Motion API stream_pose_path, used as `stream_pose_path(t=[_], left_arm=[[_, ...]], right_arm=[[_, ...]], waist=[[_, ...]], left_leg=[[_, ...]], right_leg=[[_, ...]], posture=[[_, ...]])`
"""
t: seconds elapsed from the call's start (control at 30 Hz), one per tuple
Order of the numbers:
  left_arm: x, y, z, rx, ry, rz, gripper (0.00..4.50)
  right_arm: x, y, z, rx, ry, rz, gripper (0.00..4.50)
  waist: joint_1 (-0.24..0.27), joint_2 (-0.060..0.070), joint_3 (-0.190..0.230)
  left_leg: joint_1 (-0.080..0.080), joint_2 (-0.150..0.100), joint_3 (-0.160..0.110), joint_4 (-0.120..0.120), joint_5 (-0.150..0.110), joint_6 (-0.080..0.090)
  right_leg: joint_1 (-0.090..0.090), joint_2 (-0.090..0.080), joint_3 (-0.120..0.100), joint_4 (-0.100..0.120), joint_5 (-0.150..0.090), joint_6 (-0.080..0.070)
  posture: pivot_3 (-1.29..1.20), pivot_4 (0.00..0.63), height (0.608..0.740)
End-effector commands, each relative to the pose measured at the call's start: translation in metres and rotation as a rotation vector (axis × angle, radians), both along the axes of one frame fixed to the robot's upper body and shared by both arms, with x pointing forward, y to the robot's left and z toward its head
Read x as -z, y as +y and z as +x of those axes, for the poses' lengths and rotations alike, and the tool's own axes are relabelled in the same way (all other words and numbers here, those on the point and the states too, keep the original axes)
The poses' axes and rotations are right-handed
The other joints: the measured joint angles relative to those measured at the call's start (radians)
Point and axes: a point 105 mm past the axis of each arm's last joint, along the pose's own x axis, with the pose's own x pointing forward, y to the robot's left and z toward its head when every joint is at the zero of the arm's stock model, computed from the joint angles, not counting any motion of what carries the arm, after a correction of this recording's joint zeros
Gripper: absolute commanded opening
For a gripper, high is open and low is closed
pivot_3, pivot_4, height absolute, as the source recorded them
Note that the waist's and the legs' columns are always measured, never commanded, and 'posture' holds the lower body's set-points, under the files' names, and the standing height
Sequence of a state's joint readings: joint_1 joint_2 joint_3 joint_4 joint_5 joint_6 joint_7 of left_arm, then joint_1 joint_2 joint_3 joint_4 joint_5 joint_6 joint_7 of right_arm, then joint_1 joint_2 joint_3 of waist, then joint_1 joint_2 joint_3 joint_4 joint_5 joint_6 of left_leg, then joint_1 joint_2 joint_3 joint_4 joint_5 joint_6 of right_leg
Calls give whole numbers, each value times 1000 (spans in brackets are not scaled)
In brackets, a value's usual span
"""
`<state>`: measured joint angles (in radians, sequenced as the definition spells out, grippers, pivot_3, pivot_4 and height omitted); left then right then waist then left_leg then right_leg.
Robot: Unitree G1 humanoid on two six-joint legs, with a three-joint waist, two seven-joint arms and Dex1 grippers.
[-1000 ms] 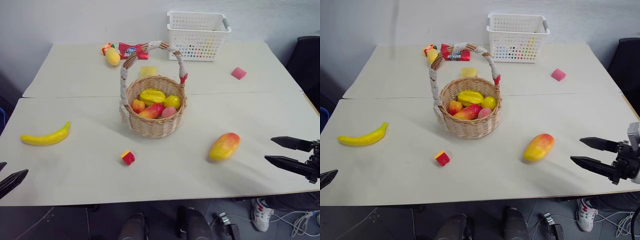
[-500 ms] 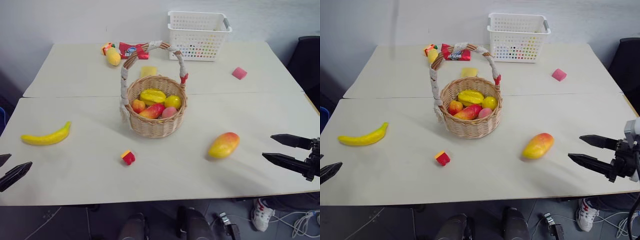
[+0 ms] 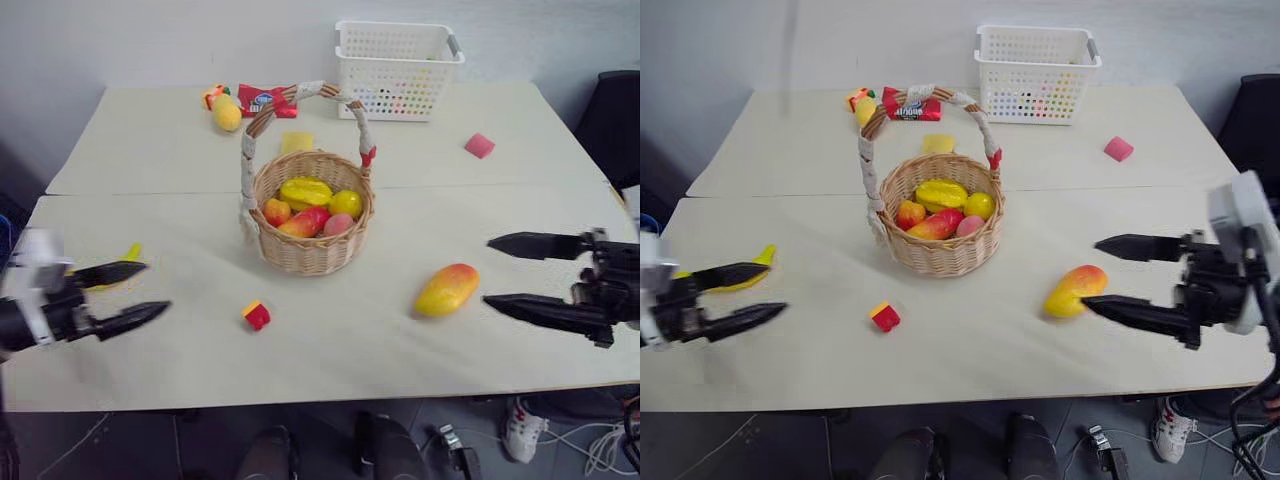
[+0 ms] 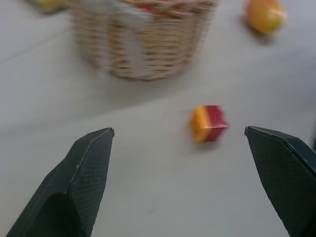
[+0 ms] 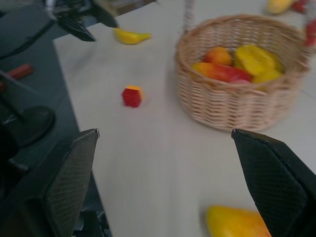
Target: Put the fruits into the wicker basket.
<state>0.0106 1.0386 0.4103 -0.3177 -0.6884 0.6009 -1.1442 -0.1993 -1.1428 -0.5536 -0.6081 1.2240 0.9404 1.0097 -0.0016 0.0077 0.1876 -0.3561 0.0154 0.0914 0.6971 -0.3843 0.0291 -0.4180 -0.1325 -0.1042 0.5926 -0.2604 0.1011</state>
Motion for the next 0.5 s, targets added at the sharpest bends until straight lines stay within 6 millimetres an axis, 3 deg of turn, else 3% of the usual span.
stream_pose_path(t=[0.03,0.13,0.27,0.5], left_arm=[[19,-29,0,176,68,64,4461],[36,-47,11,210,97,84,4461],[52,-56,36,105,44,130,4461],[51,-65,40,32,-3,74,4461]], right_arm=[[-1,23,-6,-105,-37,-19,4500],[5,27,-3,-139,-41,4,4500],[12,31,-7,-150,-50,16,4500],[16,26,-14,-126,-36,42,4500]], waist=[[0,0,0],[1,-1,0],[4,-1,0],[16,-3,0]], left_leg=[[0,0,1,0,1,1],[-1,0,3,0,2,4],[-2,-1,7,0,3,7],[-4,0,7,3,4,8]], right_leg=[[0,1,0,0,0,0],[-2,4,-4,2,0,1],[-2,10,-4,2,1,3],[-2,11,-3,1,3,6]], posture=[[0,150,740],[0,150,740],[0,150,740],[0,150,740]])
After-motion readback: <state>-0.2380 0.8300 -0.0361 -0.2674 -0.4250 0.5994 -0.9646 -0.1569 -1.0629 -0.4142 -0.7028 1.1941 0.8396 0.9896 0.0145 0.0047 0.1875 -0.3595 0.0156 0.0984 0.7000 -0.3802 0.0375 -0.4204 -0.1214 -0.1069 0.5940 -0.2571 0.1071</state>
